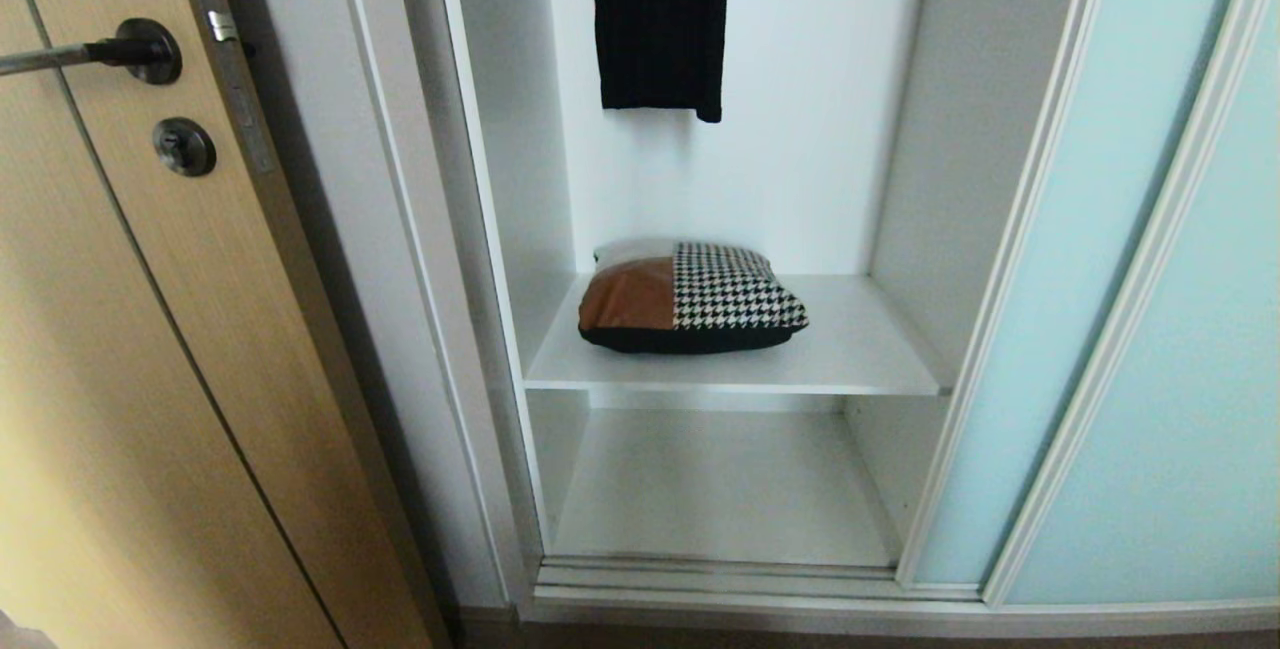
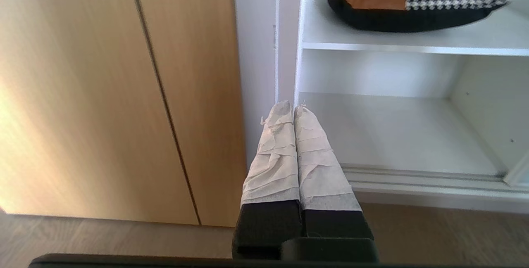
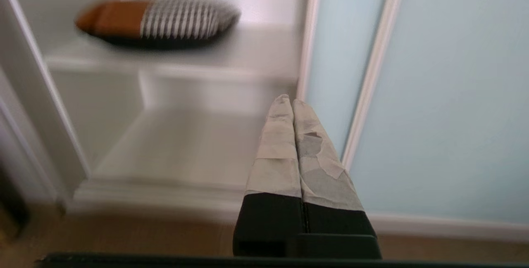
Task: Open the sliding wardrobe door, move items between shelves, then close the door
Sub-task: Close the door
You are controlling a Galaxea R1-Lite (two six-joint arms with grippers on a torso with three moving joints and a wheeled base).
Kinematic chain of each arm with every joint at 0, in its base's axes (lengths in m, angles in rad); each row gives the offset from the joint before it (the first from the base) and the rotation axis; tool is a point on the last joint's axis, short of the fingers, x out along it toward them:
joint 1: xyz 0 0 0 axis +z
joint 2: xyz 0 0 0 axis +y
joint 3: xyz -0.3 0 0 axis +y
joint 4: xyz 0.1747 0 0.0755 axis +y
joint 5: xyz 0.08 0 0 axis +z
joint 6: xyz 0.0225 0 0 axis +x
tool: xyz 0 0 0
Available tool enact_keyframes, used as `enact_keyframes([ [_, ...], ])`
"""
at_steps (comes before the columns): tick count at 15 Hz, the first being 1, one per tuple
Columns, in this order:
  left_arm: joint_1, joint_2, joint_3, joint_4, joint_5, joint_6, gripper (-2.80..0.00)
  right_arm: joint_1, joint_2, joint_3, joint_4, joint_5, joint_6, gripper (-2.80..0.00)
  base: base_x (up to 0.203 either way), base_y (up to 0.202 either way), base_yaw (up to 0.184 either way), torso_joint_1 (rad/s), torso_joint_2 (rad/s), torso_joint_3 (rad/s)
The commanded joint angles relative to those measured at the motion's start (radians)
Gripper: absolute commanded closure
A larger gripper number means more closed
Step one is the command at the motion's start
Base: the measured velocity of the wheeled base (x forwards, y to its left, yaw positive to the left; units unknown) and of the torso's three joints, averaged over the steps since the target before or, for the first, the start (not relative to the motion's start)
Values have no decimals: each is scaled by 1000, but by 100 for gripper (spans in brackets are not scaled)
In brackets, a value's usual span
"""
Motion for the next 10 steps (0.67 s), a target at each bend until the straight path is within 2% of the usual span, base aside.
enact_keyframes([
  [1,0,1,2,0,0,1,0,1,101,-188,71,-16,-1,0,0,0,0,0,0,0],
  [5,0,1,2,0,0,0,0,10,385,-534,145,-144,-36,0,0,0,0,0,0,0],
  [8,0,1,2,0,0,1,0,13,556,-747,226,-217,-151,0,0,0,0,0,0,0],
  [10,0,1,2,0,0,0,0,12,623,-780,252,-230,-232,0,0,0,0,0,0,0],
])
